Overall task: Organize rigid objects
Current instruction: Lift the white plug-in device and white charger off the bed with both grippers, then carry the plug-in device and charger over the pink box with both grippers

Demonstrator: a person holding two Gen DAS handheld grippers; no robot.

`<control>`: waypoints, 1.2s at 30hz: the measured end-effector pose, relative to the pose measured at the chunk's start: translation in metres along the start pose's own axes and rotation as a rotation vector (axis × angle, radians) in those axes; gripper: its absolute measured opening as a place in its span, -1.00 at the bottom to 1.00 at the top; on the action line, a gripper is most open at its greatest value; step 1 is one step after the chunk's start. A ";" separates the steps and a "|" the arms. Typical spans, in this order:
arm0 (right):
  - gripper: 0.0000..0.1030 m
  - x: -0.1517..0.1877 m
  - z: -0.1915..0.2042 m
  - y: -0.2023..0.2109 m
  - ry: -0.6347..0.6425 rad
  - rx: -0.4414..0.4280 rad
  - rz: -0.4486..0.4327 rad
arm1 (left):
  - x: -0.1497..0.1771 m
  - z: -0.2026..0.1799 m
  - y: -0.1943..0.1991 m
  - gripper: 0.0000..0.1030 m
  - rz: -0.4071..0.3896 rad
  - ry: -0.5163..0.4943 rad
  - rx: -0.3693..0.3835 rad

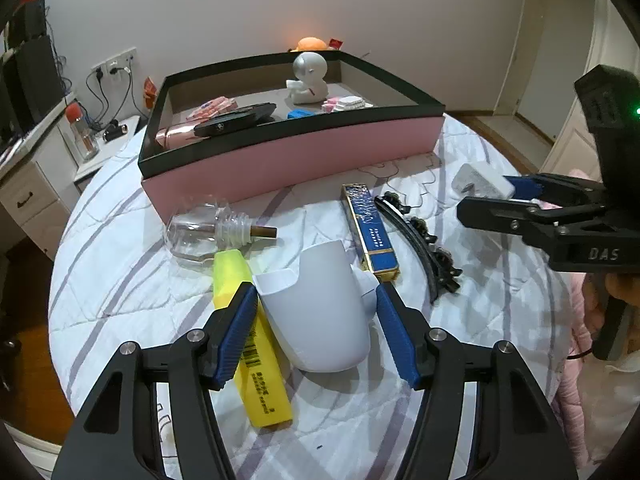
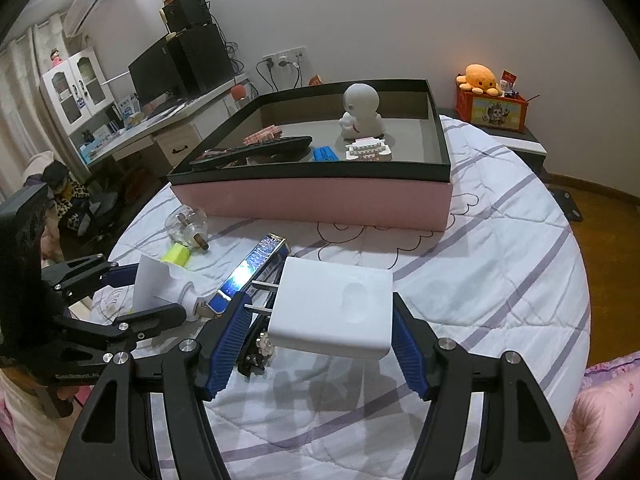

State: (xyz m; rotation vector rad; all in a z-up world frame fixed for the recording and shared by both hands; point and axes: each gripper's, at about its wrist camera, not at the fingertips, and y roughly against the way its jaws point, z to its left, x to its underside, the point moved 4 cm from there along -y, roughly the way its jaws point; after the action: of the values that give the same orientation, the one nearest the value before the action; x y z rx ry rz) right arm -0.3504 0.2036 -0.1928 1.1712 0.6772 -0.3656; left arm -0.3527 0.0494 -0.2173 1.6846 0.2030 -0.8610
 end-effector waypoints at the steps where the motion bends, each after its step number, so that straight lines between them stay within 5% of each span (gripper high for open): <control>1: 0.33 0.000 0.000 0.000 0.001 0.000 0.000 | 0.000 0.000 0.000 0.21 0.000 0.001 0.003; 24: 0.33 -0.016 0.008 0.009 0.028 -0.016 -0.036 | -0.011 0.007 0.031 0.15 -0.065 0.023 0.034; 36: 0.33 -0.065 0.012 0.015 0.083 -0.001 -0.088 | -0.067 0.008 0.042 0.15 -0.142 -0.024 0.028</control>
State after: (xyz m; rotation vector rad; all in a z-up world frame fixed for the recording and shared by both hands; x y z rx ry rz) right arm -0.3866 0.1922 -0.1366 1.1626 0.8028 -0.3927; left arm -0.3808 0.0494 -0.1431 1.6998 0.2982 -0.9930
